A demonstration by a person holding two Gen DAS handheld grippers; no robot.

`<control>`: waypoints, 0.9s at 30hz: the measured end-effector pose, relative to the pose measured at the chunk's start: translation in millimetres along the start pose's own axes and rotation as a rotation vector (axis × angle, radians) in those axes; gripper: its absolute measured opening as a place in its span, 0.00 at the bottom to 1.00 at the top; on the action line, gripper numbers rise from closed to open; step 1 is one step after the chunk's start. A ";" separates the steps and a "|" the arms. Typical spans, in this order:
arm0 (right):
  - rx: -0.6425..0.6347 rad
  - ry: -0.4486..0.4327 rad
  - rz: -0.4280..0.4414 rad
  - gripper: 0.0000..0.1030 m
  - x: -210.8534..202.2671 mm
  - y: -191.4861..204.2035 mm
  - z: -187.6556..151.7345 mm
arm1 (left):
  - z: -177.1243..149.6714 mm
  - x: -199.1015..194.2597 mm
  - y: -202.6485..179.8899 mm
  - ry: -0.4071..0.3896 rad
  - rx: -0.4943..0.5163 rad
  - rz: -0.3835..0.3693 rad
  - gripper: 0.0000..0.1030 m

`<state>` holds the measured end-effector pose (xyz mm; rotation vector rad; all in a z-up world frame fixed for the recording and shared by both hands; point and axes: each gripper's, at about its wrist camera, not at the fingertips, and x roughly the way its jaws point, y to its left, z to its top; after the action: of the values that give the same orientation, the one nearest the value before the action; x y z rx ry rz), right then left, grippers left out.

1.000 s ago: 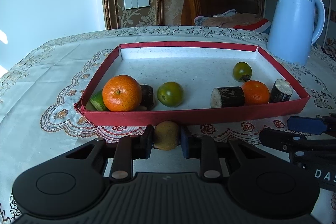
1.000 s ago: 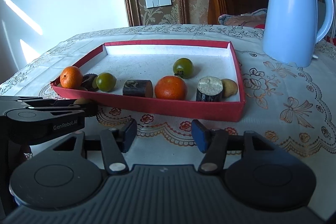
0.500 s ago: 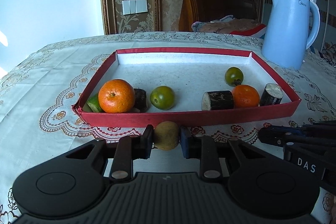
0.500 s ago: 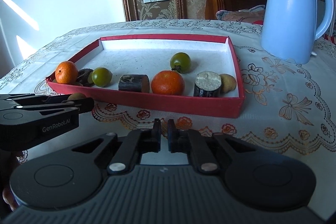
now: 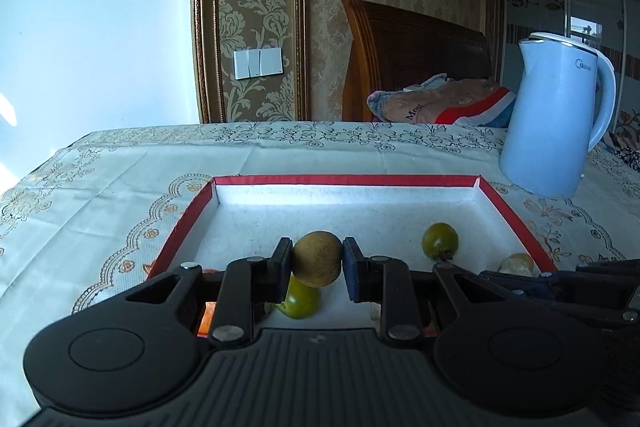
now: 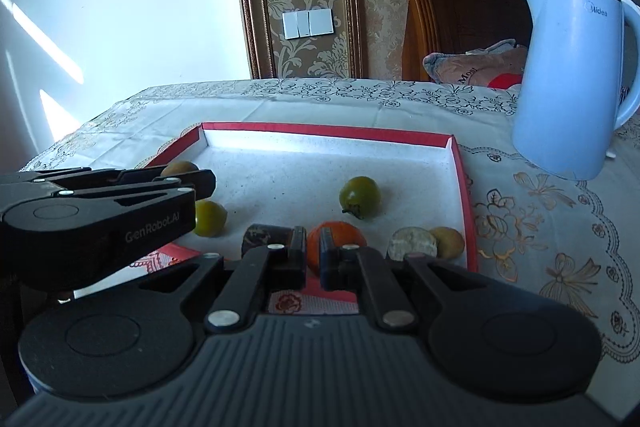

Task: Organize fruits
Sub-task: 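Carry the kiwi over the tray and open the left gripper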

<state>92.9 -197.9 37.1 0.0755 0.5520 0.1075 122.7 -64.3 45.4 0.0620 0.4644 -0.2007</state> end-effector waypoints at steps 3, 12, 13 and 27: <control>-0.012 -0.004 -0.017 0.08 11.3 -0.3 6.0 | 4.5 15.2 0.2 0.012 -0.014 0.007 0.25; -0.009 -0.004 -0.025 0.09 26.7 -3.2 5.8 | -1.5 36.8 -1.4 0.040 -0.016 0.044 0.25; -0.009 -0.004 -0.024 0.09 27.5 -2.7 6.4 | -2.3 38.0 -0.6 0.045 -0.019 0.042 0.25; 0.011 -0.018 -0.021 0.09 26.7 -6.2 5.3 | -7.2 44.6 0.7 0.086 -0.016 0.051 0.26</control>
<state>118.8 -201.1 27.1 0.0813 0.5352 0.0833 158.7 -70.9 18.9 0.0675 0.5499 -0.1444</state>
